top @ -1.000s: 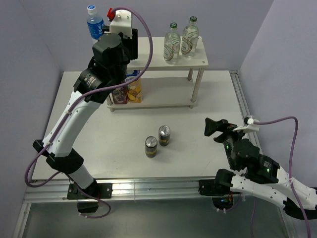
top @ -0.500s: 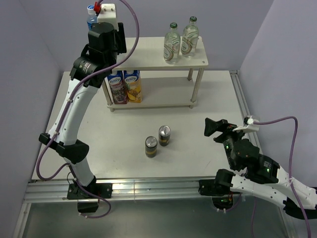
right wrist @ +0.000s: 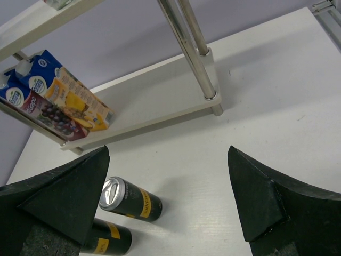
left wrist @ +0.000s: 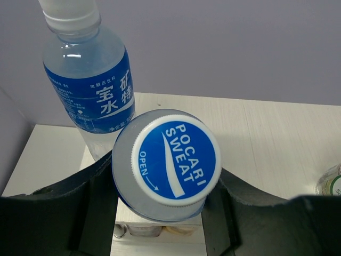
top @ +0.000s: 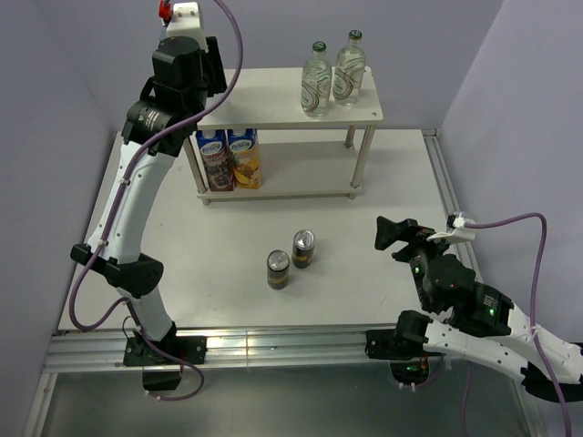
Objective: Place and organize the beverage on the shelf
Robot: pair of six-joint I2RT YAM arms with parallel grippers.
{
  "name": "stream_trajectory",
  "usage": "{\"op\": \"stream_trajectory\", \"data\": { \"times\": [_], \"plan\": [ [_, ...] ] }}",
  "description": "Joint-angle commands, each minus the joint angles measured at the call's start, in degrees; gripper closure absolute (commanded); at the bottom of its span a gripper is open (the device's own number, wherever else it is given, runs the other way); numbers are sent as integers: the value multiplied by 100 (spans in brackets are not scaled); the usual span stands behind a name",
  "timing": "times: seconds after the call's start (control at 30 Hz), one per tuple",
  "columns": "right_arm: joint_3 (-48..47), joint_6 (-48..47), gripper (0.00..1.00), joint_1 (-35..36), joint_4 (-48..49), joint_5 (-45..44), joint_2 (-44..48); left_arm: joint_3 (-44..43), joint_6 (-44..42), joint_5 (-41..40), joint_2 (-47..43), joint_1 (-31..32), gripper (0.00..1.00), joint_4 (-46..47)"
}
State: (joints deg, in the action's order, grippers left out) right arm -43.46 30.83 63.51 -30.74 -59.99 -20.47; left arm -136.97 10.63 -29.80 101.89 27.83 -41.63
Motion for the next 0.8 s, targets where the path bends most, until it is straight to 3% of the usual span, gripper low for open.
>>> {"op": "stream_trajectory", "data": {
  "times": [0.0,0.07,0.27,0.6,0.67,0.77],
  "plan": [
    [48,46,2,39,130,-180,-62,-305,0,-17,-116,-59,48,796],
    [48,46,2,39,130,-180,-71,-278,-26,-26,-90,-68,38,840],
    [48,55,2,48,121,-206,-89,-156,-44,-43,-46,-94,23,963],
    [66,72,2,39,130,-233,-89,21,-96,-70,-11,-103,21,1069],
    [84,90,2,39,121,-241,-98,30,-123,-96,24,-103,28,1086],
    [75,99,2,48,112,-259,-89,47,-123,-175,68,-103,55,1113]
  ]
}}
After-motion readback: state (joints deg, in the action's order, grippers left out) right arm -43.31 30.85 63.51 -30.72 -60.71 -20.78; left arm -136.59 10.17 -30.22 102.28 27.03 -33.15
